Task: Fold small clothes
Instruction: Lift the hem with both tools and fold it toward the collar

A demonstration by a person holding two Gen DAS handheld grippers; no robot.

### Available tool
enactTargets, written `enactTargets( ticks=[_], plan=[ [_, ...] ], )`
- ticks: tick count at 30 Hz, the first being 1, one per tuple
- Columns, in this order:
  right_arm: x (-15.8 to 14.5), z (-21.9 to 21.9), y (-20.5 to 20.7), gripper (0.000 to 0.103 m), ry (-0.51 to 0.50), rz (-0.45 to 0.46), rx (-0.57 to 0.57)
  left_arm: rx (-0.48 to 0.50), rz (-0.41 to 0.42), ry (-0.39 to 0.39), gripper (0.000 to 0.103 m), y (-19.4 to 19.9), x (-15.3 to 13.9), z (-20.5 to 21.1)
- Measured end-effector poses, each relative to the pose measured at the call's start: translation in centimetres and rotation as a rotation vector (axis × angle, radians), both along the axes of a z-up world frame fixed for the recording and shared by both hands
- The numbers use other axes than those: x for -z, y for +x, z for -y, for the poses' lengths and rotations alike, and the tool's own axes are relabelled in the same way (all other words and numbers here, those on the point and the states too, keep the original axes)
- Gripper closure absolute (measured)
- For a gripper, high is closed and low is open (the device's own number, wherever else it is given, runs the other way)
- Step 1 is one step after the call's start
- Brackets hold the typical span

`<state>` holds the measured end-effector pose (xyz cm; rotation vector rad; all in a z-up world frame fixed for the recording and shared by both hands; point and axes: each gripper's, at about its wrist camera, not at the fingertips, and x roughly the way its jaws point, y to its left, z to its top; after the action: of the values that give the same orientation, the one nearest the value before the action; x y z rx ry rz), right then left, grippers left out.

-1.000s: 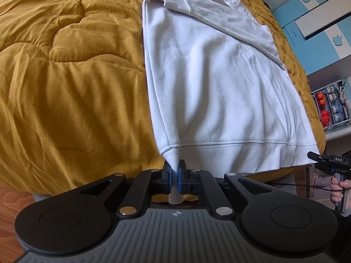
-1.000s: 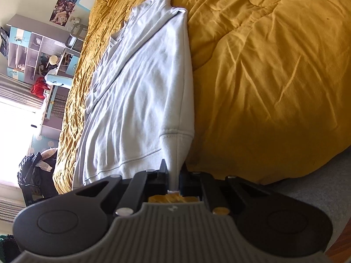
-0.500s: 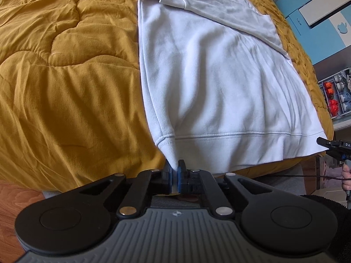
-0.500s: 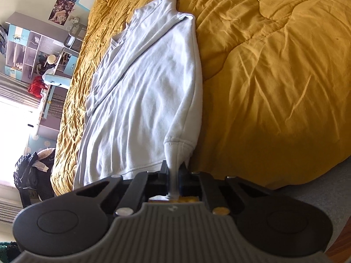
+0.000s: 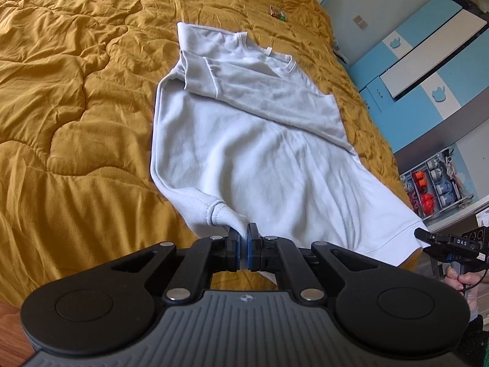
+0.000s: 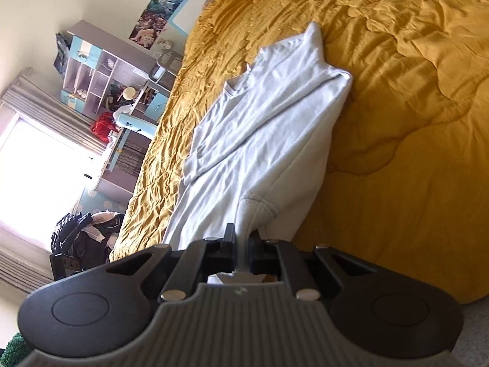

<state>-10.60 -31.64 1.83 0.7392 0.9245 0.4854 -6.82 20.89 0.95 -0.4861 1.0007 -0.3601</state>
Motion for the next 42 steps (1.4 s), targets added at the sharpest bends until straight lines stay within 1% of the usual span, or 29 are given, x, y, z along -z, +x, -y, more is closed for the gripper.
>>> enactTargets(
  ticks=[3,5,7,11,15,17,20,24,28,30,32,33,35,36,37,39,42],
  plan=[
    [-1.2,-0.7,0.8,0.101,-0.025,0.043,-0.037,-0.015,0.085,-0.015,0.1,0.0,-1.0,0.6],
    [-2.2,-1.2,1.5,0.101,-0.054,0.093,-0.053,-0.018,0.154,-0.003,0.1,0.1,-1.7,1.2],
    [-3.1,-1.3,2.1,0.101,-0.063,0.143,-0.05,-0.025,0.205,0.004,0.099,0.5,-2.4,1.6],
    [-4.8,-1.7,3.8,0.101,-0.077,0.231,-0.048,-0.074,0.249,-0.006,0.099,2.5,-3.5,2.0],
    [-6.4,-2.0,6.3,0.101,-0.057,0.3,-0.023,-0.088,0.334,0.034,0.099,4.6,-5.1,2.6],
    [-7.1,-2.1,7.7,0.101,-0.045,0.343,-0.002,-0.11,0.353,0.027,0.099,5.8,-5.6,2.6],
    [-7.3,-1.8,10.4,0.101,-0.018,0.35,0.053,-0.174,0.375,0.029,0.099,8.0,-6.1,2.5],
    [-7.5,-2.1,14.5,0.101,-0.032,0.366,0.1,-0.288,0.411,0.007,0.099,10.9,-6.3,2.3],
    [-7.3,-2.3,18.8,0.101,-0.039,0.371,0.135,-0.359,0.439,0.03,0.099,14.4,-6.2,2.5],
    [-7.0,-2.3,21.1,0.101,-0.039,0.367,0.157,-0.383,0.442,0.007,0.099,16.4,-6.0,2.2],
    [-6.8,-2.3,23.2,0.101,-0.042,0.361,0.181,-0.389,0.44,-0.028,0.099,18.5,-5.8,1.9],
    [-6.6,-2.2,24.7,0.101,-0.045,0.351,0.198,-0.386,0.441,-0.032,0.099,19.4,-5.6,1.9],
    [-5.9,-1.9,27.0,0.101,-0.041,0.329,0.228,-0.384,0.443,-0.021,0.099,21.2,-5.2,2.1],
    [-5.6,-1.8,28.1,0.101,-0.041,0.317,0.237,-0.387,0.458,-0.013,0.099,22.2,-4.9,2.3],
    [-5.2,-1.8,29.3,0.101,-0.046,0.306,0.251,-0.407,0.465,-0.008,0.099,22.9,-4.5,2.3],
    [-4.5,-1.9,31.7,0.101,-0.073,0.292,0.257,-0.439,0.451,0.013,0.099,24.7,-3.8,2.4],
    [-3.5,-2.3,34.8,0.101,-0.123,0.277,0.267,-0.444,0.423,0.02,0.099,27.4,-2.6,2.4]
  ],
)
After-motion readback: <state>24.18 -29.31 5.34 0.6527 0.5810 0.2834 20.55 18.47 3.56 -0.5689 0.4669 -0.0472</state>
